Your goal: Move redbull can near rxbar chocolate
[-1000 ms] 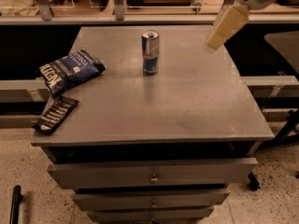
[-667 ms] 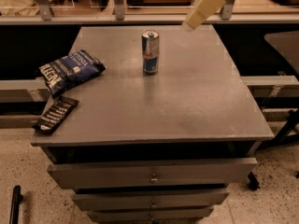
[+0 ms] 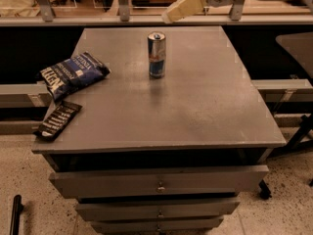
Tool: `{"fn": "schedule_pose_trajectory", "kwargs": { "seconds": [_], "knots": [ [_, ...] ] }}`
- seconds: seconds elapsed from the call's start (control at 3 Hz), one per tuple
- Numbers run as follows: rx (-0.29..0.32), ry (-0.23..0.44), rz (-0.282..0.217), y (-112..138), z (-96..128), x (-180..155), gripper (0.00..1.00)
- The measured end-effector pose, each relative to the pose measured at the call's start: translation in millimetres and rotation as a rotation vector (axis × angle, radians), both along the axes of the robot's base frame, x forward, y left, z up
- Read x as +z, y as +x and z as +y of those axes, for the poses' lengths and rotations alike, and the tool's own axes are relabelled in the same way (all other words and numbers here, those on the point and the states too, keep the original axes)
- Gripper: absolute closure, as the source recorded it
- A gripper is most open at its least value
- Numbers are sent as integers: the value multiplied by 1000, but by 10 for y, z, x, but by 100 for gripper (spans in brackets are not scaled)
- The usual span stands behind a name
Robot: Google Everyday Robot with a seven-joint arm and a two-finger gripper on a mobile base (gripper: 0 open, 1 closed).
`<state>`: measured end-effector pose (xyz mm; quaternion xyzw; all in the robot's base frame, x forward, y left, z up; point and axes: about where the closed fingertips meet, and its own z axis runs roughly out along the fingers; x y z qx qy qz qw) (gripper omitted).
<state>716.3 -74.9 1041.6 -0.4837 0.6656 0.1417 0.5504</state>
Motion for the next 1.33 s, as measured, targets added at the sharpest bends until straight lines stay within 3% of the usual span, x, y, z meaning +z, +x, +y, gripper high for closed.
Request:
{"fn": "schedule_pose_trajectory", "kwargs": {
  "seconds": [0.33, 1.0, 1.33],
  "knots": [
    [47, 150, 21, 128, 221, -199, 0],
    [75, 167, 53, 114, 259, -244, 0],
    [145, 262, 129, 36, 222, -454, 0]
  ]
}}
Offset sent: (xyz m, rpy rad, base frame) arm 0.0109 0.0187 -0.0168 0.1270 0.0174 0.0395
